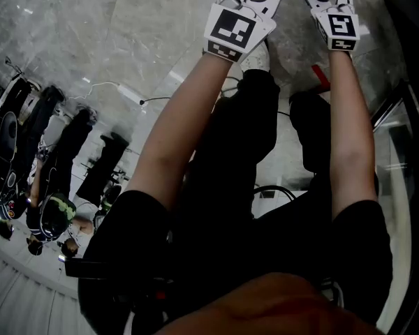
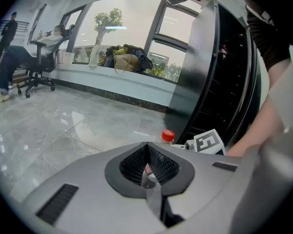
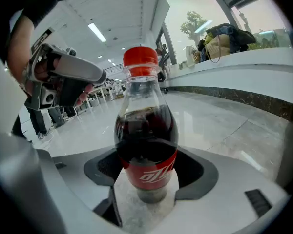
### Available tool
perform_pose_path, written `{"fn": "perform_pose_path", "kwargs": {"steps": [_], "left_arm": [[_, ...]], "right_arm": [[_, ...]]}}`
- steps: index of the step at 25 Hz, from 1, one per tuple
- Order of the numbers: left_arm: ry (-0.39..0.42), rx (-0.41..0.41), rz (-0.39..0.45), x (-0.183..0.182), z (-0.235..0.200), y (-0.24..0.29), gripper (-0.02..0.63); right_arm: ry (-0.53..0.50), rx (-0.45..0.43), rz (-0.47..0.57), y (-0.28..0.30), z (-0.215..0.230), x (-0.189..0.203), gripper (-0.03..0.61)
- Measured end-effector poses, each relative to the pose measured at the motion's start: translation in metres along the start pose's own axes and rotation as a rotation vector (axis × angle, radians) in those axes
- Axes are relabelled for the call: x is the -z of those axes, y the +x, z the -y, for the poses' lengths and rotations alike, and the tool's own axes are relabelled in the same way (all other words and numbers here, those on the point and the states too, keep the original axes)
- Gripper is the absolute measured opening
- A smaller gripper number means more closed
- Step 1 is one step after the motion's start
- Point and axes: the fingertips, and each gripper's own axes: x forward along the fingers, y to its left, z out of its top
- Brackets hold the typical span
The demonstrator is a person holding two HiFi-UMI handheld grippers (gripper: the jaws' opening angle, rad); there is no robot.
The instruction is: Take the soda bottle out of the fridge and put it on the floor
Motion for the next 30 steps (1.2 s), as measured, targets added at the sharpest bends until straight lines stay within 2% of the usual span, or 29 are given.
{"fn": "perform_pose_path", "kwargs": {"steps": [3,6,11,14,18,21,27,29,30], "left_arm": [[-0.001,0.006,-0.019,0.002,0.007,-0.011,-0.005],[-0.009,0.006,-0.017,-0.012,0.013,-0.022,-0.005],[0.002,0.012,0.009,-0.061,0.028,-0.045,-0.005],[0.027,0.023,0.024,-0.098,0.041,-0.064,-0.005],[0.051,0.025,0.071,-0.177,0.059,-0.101,-0.005],[0.058,0.039,0.117,-0.247,0.078,-0.143,-0.005],[0.084,0.137,0.164,-0.355,0.141,-0.249,-0.005],[0.115,0.197,0.180,-0.389,0.169,-0.282,-0.005],[0.140,0.226,0.190,-0.407,0.181,-0.296,-0.005]], "right_arm": [[-0.017,-0.027,-0.035,-0.006,-0.015,0.002,0.319],[-0.004,-0.037,-0.041,-0.015,-0.025,-0.014,0.321],[0.006,-0.039,-0.021,-0.043,-0.036,-0.062,0.321],[-0.006,-0.032,0.004,-0.071,-0.042,-0.106,0.321],[-0.049,-0.025,0.080,-0.130,-0.050,-0.207,0.321],[-0.092,-0.031,0.203,-0.186,-0.065,-0.302,0.321],[-0.038,-0.049,0.368,-0.318,-0.125,-0.466,0.316],[-0.029,-0.066,0.373,-0.363,-0.144,-0.505,0.280],[-0.032,-0.073,0.372,-0.383,-0.151,-0.523,0.237]]}}
